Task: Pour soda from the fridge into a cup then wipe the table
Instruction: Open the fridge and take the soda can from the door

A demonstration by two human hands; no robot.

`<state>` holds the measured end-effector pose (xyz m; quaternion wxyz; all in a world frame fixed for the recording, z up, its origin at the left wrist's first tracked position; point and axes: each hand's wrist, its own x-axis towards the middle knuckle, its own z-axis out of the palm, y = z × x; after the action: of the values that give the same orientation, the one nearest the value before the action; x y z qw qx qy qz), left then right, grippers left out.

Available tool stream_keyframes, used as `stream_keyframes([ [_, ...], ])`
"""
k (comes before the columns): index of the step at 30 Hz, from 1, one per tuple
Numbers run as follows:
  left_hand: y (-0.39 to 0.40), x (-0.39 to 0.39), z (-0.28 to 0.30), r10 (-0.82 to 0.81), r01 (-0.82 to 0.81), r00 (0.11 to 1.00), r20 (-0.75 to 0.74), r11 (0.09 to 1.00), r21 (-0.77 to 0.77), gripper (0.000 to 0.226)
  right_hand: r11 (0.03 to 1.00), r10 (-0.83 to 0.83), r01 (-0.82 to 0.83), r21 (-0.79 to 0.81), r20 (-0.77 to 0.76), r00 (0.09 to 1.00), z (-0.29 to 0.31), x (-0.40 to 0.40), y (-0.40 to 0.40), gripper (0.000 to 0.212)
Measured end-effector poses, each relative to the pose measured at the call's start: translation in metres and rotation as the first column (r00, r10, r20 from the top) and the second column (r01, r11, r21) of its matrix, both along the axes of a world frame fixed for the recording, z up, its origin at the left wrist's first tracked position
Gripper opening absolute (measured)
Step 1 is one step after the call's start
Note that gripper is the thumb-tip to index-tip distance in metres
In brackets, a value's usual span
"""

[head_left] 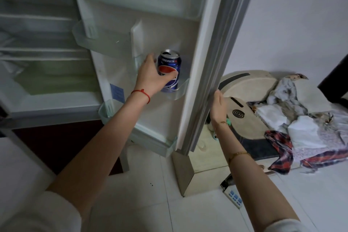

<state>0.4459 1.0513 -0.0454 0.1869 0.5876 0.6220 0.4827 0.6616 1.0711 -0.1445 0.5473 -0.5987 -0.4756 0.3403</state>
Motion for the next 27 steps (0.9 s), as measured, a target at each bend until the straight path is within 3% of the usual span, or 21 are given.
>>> stream_keyframes([
  [3, 0.003, 0.000, 0.003, -0.037, 0.038, 0.998, 0.041, 0.999, -0.034, 0.068, 1.000, 0.016, -0.016, 0.008, -0.010, 1.000, -0.001, 0.002, 0.002, 0.049],
  [6, 0.004, 0.000, 0.003, -0.066, 0.070, 0.992, 0.104, 0.997, -0.038, 0.058, 1.000, 0.020, -0.020, 0.019, -0.014, 1.000, 0.001, 0.002, 0.001, 0.059],
  [9, 0.004, -0.001, 0.002, -0.076, 0.083, 0.980, 0.184, 0.996, -0.032, 0.064, 1.000, 0.013, -0.013, 0.014, -0.006, 1.000, -0.002, 0.004, 0.004, 0.066],
  [12, 0.002, -0.001, 0.001, -0.075, 0.080, 0.967, 0.244, 0.997, -0.008, 0.078, 0.999, 0.032, -0.032, 0.038, 0.003, 0.999, 0.002, 0.005, 0.002, 0.050],
  [16, -0.004, 0.001, 0.009, -0.082, 0.067, 0.943, 0.323, 0.996, 0.058, 0.057, 0.998, 0.050, -0.048, 0.039, -0.052, 0.997, 0.007, 0.007, -0.001, 0.042],
  [21, -0.014, 0.000, 0.023, -0.087, 0.041, 0.918, 0.386, 0.991, 0.125, 0.048, 0.997, 0.080, -0.079, 0.017, -0.075, 0.994, 0.001, 0.010, 0.003, 0.056],
  [24, -0.024, -0.005, 0.032, -0.087, 0.040, 0.917, 0.390, 0.991, 0.129, 0.056, 0.997, 0.075, -0.077, -0.024, -0.073, 0.994, -0.009, 0.013, 0.010, 0.068],
  [27, -0.037, -0.010, 0.038, -0.090, 0.044, 0.922, 0.376, 0.991, 0.130, 0.051, 0.997, 0.075, -0.076, -0.005, -0.069, 0.995, 0.000, 0.010, -0.003, 0.053],
])
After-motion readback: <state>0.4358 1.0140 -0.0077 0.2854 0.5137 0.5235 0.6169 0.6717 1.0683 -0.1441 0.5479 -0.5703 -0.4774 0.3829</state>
